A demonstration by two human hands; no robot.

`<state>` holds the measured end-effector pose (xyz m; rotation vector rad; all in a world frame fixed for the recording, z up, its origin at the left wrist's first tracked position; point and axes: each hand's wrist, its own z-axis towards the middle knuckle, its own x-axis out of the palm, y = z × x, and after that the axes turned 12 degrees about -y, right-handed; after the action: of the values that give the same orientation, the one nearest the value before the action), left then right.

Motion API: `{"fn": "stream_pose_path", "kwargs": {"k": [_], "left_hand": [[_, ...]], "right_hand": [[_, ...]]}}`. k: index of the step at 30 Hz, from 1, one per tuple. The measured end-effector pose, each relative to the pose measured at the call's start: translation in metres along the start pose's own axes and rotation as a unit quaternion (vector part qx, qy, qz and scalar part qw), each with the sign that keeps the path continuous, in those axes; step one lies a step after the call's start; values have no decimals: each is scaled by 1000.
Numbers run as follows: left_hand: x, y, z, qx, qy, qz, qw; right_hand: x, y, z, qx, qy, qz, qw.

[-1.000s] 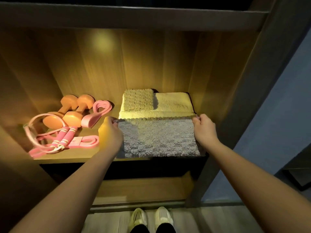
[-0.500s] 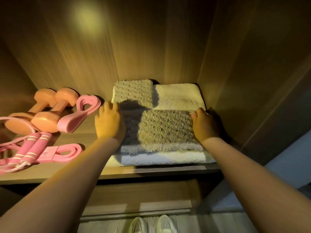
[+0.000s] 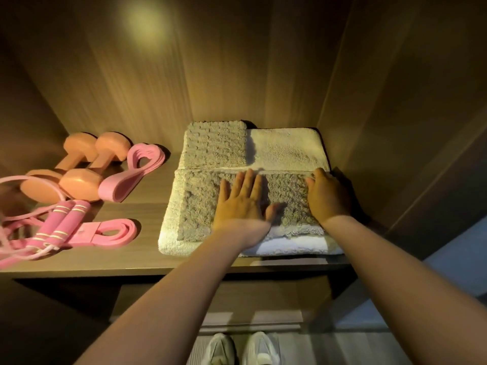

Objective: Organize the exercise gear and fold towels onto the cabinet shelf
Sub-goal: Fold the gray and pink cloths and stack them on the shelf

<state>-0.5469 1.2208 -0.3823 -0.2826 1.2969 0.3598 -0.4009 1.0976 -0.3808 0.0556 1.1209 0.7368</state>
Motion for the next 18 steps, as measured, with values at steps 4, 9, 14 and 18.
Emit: {"fn": "stream_pose_path", "kwargs": {"k": [4,9,14,18], "left_hand": [[-5,31,-20,-27,-11,1,1000],[-7,76,-43,-95,-35,-16,995],[-6,79,-47,-111,-31,-21,993],[-5,78,-46,-113,-27,-19,993]], "right_hand": [[0,-1,-1,-7,-1,1,1000],[-1,-2,-1,-17,-7,-2,1000],[-14,13,2,37,29,16,999],[-38,59,-10,-8,-8,20,1000]]}}
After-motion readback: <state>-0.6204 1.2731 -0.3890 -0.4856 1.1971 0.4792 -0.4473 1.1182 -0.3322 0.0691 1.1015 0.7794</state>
